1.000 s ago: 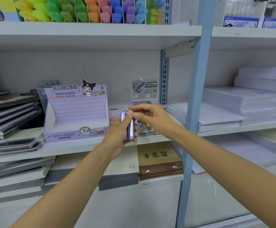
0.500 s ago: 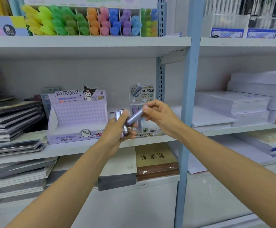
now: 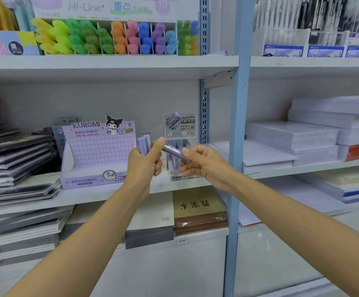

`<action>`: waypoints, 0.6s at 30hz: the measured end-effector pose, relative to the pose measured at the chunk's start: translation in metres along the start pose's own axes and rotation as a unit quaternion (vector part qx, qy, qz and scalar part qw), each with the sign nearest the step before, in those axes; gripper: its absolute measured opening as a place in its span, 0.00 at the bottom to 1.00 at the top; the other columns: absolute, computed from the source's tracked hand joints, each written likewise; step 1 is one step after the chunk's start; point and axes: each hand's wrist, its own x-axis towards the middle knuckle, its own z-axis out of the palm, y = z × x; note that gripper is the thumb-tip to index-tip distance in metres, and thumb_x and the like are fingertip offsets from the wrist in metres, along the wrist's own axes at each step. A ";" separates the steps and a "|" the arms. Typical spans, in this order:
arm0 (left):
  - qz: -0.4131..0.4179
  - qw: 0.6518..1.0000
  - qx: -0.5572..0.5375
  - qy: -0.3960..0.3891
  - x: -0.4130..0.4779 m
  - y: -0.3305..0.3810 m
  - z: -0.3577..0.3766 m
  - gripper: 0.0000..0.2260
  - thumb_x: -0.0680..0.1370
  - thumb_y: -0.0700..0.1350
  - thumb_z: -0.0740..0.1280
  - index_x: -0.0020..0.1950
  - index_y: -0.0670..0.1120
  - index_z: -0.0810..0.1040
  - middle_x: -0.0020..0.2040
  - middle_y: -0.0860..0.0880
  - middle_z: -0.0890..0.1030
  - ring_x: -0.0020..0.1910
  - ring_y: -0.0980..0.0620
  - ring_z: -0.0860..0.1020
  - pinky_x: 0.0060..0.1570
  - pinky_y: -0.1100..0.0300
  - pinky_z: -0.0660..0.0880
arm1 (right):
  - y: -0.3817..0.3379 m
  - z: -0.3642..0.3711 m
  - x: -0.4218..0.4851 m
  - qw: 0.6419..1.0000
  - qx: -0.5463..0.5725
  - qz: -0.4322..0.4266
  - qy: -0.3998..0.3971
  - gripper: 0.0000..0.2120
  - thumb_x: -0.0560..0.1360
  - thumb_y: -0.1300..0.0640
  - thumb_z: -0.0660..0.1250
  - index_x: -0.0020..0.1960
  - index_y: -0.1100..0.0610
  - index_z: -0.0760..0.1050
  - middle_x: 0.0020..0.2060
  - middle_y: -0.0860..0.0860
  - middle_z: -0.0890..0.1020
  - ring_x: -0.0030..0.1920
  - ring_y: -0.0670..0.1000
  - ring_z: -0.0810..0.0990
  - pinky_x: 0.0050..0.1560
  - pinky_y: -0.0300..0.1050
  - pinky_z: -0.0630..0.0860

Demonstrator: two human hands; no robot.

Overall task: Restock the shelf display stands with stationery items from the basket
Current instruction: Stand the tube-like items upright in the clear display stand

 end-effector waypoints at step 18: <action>0.003 0.997 0.054 -0.049 -0.004 -0.011 0.007 0.05 0.75 0.45 0.72 0.48 0.44 0.81 0.26 0.50 0.72 0.22 0.57 0.64 0.21 0.66 0.63 | 0.000 0.002 -0.003 0.989 -0.134 -0.055 0.000 0.13 0.80 0.55 0.61 0.59 0.63 0.75 0.47 0.52 0.84 0.48 0.51 0.82 0.56 0.52 0.77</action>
